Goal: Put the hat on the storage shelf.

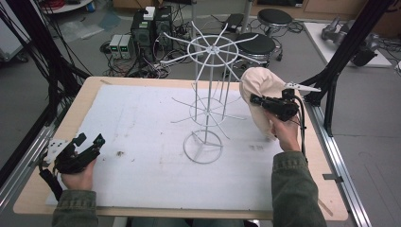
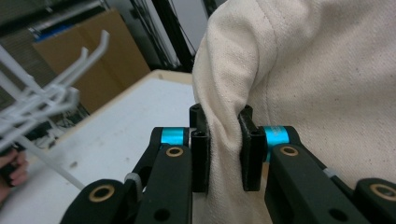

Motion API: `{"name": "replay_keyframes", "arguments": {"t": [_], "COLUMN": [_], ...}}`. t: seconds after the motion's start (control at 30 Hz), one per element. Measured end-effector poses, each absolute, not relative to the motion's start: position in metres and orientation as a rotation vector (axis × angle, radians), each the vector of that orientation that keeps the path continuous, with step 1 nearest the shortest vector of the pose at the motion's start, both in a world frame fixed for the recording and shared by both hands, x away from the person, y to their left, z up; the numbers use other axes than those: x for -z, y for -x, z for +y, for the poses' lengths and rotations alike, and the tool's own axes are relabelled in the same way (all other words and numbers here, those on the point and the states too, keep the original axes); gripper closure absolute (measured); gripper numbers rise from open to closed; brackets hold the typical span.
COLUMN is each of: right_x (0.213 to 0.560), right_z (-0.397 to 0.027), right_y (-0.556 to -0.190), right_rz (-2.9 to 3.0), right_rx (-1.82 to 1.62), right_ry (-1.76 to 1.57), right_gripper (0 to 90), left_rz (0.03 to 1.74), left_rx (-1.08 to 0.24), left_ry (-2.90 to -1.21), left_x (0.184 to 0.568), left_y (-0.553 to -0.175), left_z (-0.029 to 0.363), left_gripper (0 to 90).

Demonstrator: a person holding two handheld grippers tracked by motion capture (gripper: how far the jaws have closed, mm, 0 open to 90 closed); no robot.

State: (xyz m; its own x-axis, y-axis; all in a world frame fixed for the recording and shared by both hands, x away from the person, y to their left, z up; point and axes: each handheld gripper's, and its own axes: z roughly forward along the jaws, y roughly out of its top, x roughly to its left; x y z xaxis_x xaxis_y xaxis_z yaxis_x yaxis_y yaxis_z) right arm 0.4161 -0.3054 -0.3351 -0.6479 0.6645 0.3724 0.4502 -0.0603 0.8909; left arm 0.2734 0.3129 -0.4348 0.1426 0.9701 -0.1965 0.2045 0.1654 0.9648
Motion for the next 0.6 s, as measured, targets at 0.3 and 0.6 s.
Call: {"name": "replay_keyframes", "arguments": {"t": [0.3,0.6], "right_x": [0.315,0.296], "right_z": [-0.306,-0.310], "right_y": [-0.400,-0.384], "right_rz": [2.030,2.037], "right_rx": [-1.816,-1.870], "right_ry": [-1.109,-1.004], "right_gripper": [78.5,78.1], "left_rz": [1.302,1.302], "left_rx": [-0.858,-0.859], "left_ry": [-1.286,-1.286], "left_x": [0.435,0.435], "left_y": [-0.274,-0.273], "left_z": [0.312,0.312], "left_gripper": [30.2,30.2]}}
